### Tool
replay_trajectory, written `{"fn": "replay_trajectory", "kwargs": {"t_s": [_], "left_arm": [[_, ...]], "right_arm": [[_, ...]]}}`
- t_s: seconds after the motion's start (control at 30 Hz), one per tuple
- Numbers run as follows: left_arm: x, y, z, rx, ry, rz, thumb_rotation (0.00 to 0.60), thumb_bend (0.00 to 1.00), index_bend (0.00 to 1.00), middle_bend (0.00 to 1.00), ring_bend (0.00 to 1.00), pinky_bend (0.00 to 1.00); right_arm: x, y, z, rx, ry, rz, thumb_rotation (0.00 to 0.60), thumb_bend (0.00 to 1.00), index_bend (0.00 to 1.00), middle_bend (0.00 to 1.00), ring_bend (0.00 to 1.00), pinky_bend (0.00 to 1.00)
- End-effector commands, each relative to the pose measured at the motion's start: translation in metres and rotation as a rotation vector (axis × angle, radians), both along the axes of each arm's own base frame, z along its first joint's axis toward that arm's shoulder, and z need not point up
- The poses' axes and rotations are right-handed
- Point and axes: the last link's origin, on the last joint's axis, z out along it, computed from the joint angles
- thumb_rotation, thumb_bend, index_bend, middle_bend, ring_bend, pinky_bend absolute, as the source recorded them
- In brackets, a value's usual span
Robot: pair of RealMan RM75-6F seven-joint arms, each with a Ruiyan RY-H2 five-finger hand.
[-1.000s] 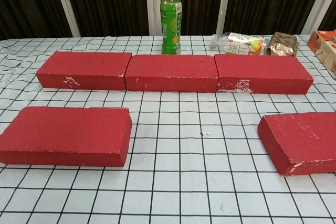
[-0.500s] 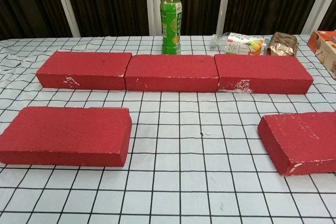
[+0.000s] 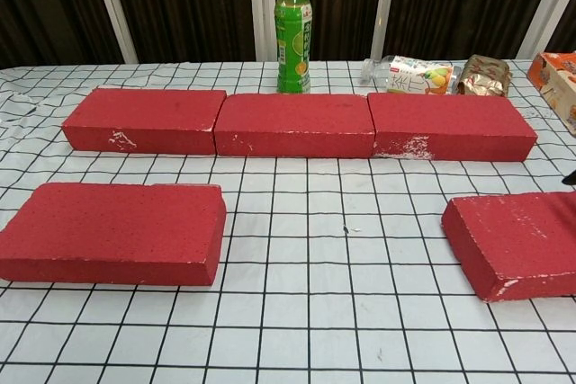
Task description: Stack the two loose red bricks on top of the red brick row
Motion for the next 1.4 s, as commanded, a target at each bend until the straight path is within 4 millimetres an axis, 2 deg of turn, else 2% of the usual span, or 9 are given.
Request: {"fn": "replay_trajectory", "kwargs": {"t_s": [0.03, 0.27, 0.6, 1.4], "left_arm": [[0.0, 0.0, 0.0, 0.003, -0.002, 0.002, 0.6, 0.0, 0.0, 0.0, 0.0, 0.05], [0.0, 0.001, 0.0, 0.006, -0.007, 0.009, 0.6, 0.0, 0.0, 0.0, 0.0, 0.05], [-0.001, 0.0, 0.001, 0.014, -0.012, 0.021, 0.6, 0.0, 0.0, 0.0, 0.0, 0.05], [-0.001, 0.003, -0.003, 0.014, 0.012, 0.032, 0.6, 0.0, 0.0, 0.0, 0.0, 0.05]], "right_arm": [[0.014, -0.012, 0.002, 0.042, 0.044, 0.017, 0.6, 0.19, 0.0, 0.0, 0.0, 0.0], [0.032, -0.026, 0.002, 0.074, 0.087, -0.004, 0.6, 0.19, 0.0, 0.0, 0.0, 0.0], [0.04, -0.032, -0.008, 0.096, 0.092, -0.071, 0.6, 0.19, 0.0, 0.0, 0.0, 0.0], [0.026, -0.04, -0.031, 0.07, 0.067, -0.104, 0.6, 0.19, 0.0, 0.0, 0.0, 0.0]]}}
